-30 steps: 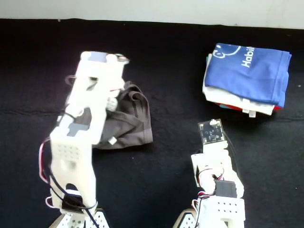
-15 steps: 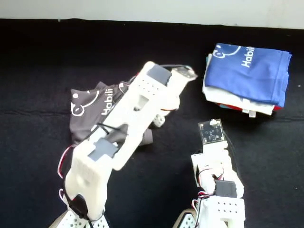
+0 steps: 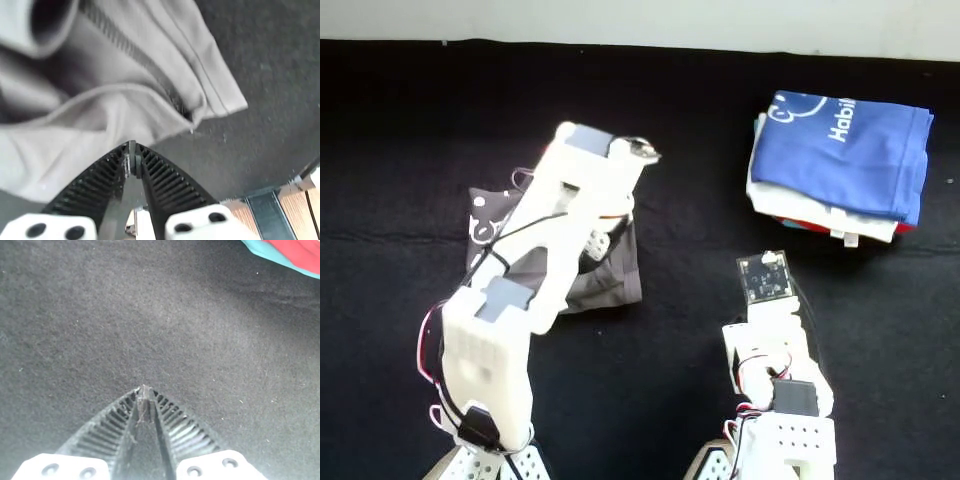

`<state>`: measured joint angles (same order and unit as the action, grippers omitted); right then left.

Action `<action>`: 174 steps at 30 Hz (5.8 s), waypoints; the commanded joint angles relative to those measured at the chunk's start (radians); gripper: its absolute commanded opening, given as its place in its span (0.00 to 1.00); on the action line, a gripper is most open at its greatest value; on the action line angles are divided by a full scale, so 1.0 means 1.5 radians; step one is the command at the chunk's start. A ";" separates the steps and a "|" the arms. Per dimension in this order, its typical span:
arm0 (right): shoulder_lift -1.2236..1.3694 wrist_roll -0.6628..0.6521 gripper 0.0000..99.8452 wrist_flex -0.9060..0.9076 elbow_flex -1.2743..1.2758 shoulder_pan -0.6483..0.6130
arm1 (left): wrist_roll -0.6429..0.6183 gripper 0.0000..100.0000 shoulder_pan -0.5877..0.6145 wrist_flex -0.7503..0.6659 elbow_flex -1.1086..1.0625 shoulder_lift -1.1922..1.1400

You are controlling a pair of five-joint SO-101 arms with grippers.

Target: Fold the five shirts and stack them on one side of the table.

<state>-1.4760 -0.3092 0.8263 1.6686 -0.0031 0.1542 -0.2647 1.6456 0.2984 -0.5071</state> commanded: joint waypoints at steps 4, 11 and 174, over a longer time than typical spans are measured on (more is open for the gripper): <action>-0.008 0.000 0.01 0.004 0.063 0.007 | -0.027 0.01 -0.114 -0.047 0.004 -0.034; -0.008 0.000 0.01 0.004 0.063 0.007 | -0.027 0.01 -0.221 -0.034 0.019 -0.001; 1.656 0.047 0.09 0.300 -1.979 -0.343 | -0.024 0.01 0.651 0.082 0.505 -0.181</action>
<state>1.0019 -0.2294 1.3050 -1.2513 -0.5309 0.1266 0.7127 1.7576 1.0211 -0.7879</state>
